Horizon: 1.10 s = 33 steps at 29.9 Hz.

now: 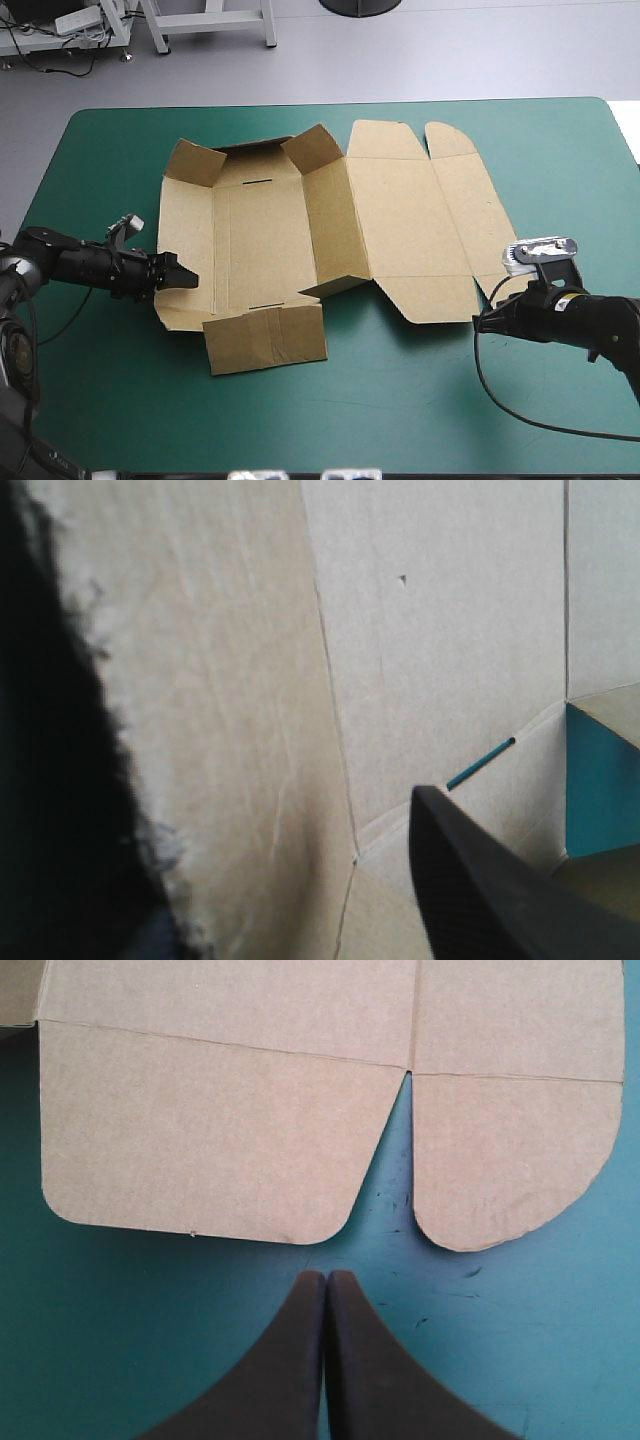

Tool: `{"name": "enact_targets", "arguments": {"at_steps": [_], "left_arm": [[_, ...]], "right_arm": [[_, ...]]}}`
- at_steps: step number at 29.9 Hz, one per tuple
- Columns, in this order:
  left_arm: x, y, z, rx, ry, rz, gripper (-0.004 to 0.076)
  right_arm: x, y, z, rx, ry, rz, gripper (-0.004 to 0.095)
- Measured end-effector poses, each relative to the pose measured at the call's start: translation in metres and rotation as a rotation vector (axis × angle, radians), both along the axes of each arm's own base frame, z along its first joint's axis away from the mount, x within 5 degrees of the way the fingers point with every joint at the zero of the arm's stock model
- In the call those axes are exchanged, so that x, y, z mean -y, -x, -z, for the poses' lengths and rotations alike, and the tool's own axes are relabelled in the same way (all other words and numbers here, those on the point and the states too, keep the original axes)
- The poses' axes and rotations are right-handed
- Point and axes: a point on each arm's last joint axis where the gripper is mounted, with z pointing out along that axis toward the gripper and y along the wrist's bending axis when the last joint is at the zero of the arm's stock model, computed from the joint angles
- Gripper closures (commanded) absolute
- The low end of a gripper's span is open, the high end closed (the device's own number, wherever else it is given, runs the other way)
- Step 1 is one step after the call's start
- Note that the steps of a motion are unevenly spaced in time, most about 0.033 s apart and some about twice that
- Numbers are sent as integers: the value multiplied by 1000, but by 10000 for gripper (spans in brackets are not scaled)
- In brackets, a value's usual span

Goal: Fold the box

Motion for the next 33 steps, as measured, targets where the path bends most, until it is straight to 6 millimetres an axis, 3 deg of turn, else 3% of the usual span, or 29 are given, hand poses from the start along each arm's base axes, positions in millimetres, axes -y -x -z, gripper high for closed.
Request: {"name": "enact_targets", "arguments": {"at_steps": [6,14,17,26,33], "left_arm": [[1,-1,-2,11,21,-2,724],[2,-1,-4,32,19,36,729],[3,-4,-13,60,-39,85,729],[20,-32,-75,152,-369,251,729],[65,-47,-124,330,-633,461,729]], "right_arm": [[0,0,0,0,0,0,914],[0,0,0,0,0,0,914],[0,0,0,-1,0,0,914],[0,1,1,-10,1,-3,914],[0,2,2,-30,2,-8,914]]}}
